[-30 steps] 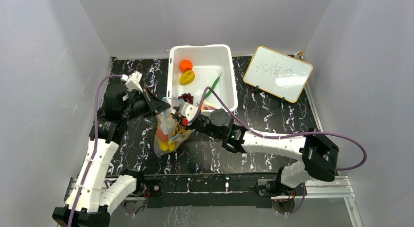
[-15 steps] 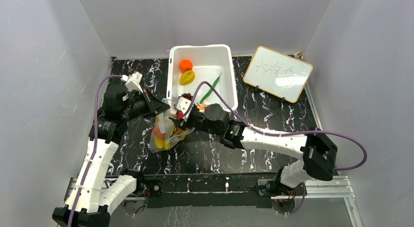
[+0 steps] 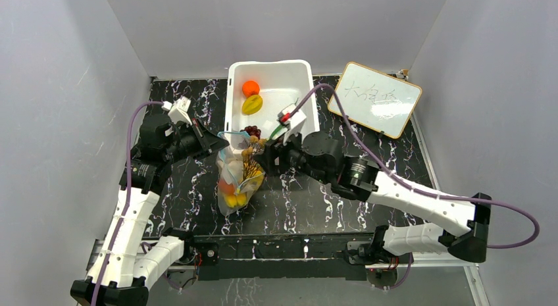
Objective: Place the food in the zip-top bag and seal the zipper
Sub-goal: Place the fake fruit in the zipper food storage bag, then adjust the zipper food storage bag at the center of the board.
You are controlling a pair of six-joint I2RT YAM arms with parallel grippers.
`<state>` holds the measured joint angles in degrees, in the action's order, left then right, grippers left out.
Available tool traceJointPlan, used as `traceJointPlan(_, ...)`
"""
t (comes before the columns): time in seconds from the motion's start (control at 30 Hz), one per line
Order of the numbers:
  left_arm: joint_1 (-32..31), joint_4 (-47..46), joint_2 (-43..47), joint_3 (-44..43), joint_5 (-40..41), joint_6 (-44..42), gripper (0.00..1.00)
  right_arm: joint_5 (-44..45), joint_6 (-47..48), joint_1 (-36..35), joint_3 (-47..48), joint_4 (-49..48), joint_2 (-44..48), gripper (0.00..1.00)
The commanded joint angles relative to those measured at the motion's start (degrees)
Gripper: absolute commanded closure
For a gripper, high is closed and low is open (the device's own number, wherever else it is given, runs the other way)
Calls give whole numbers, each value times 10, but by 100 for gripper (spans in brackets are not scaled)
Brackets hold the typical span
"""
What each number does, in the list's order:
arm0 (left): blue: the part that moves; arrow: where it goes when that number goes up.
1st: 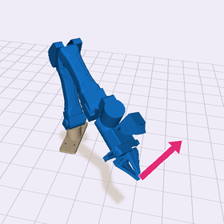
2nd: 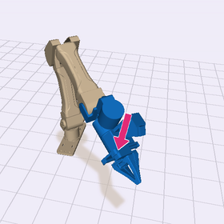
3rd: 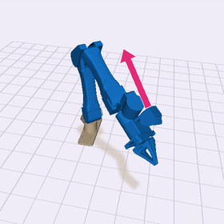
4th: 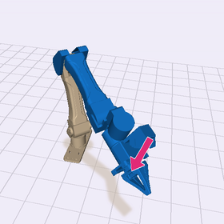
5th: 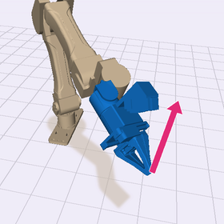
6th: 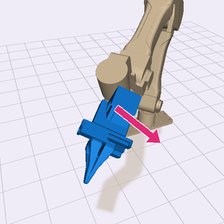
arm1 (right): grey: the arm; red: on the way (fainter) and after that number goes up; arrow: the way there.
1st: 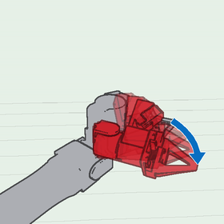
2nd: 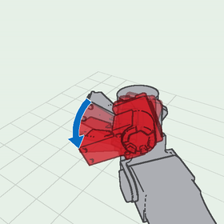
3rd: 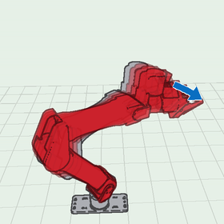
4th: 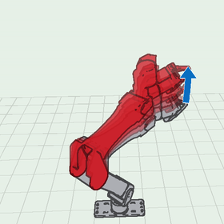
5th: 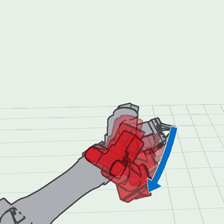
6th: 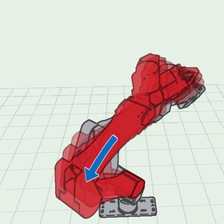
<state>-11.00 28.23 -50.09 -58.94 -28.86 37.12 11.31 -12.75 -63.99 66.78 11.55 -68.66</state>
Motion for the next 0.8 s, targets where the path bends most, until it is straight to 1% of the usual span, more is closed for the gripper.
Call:
traceJointPlan(0.0, -2, -38, 16, -3, -5, 16, 100, 77, -161, 3, -18, 69, 40, 50)
traceJointPlan(0.1, -2, -47, 15, 1, -11, 24, 100, 93, -179, 5, -29, 78, 40, 63)
traceJointPlan(0.17, -2, -48, 14, 0, -13, 25, 100, 92, -187, 9, -24, 89, 21, 68)
traceJointPlan(0.27, -2, -50, 13, 0, -13, 24, 100, 84, -208, 19, -10, 110, -10, 68)
traceJointPlan(0.33, -2, -50, 12, 1, -14, 23, 100, 70, -216, 26, -11, 101, -21, 68)
traceJointPlan(0.53, -2, -57, 11, 1, -17, 28, 100, 33, -236, 47, -47, 46, -42, 67)
traceJointPlan(0.67, -2, -55, 12, -1, -17, 27, 100, -4, -246, 60, -79, -22, -46, 69)
traceJointPlan(0.73, -2, -61, 12, 3, -17, 29, 100, -15, -245, 65, -80, -33, -55, 73)
traceJointPlan(0.77, -2, -64, 13, 5, -17, 30, 100, -17, -238, 66, -76, -34, -59, 78)
